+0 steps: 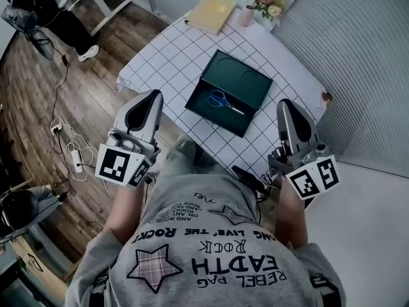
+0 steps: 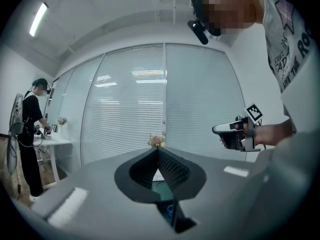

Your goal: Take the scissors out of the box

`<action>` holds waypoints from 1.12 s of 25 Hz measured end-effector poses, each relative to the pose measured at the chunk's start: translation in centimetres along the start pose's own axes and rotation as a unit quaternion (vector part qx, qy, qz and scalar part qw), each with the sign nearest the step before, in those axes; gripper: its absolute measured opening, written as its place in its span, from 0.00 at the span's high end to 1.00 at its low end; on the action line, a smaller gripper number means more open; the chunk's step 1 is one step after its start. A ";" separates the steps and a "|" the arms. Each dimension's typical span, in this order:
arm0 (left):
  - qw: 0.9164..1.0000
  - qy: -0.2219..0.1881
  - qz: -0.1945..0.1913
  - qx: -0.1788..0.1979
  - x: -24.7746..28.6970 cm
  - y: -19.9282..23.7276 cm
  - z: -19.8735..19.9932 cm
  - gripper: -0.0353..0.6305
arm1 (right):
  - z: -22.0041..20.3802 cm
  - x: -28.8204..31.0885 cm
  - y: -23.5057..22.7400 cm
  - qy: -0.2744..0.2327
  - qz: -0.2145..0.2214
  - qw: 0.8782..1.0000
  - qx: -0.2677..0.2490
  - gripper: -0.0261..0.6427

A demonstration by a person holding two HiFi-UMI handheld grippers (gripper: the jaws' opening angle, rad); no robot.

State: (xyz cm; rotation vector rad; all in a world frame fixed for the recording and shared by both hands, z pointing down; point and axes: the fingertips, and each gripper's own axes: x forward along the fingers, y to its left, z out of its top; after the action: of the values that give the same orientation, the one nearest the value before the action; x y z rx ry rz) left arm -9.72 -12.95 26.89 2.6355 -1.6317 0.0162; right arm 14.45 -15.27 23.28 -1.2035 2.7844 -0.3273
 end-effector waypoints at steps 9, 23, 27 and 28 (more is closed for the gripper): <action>0.996 -0.008 -0.084 0.006 4.8 4.2 0.8 0.94 | 0.4 3.5 0.1 -0.019 -0.074 0.997 -0.002 0.94; 0.993 0.004 -0.121 -0.013 7.6 6.2 -0.3 0.94 | -0.4 6.8 -1.0 0.000 -0.102 0.995 0.004 0.94; 0.994 0.009 -0.108 -0.018 7.6 5.6 -0.8 0.94 | -0.1 7.0 -1.6 0.009 -0.088 0.996 -0.002 0.94; 0.994 0.008 -0.104 -0.019 7.5 5.5 -0.9 0.94 | -0.2 7.0 -1.8 0.009 -0.084 0.996 -0.005 0.94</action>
State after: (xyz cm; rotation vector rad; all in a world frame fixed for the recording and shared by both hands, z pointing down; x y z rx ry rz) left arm -11.28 -22.10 28.16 2.7538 -1.3314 0.0000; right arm 10.87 -21.52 23.89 -1.4475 2.7088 -0.3394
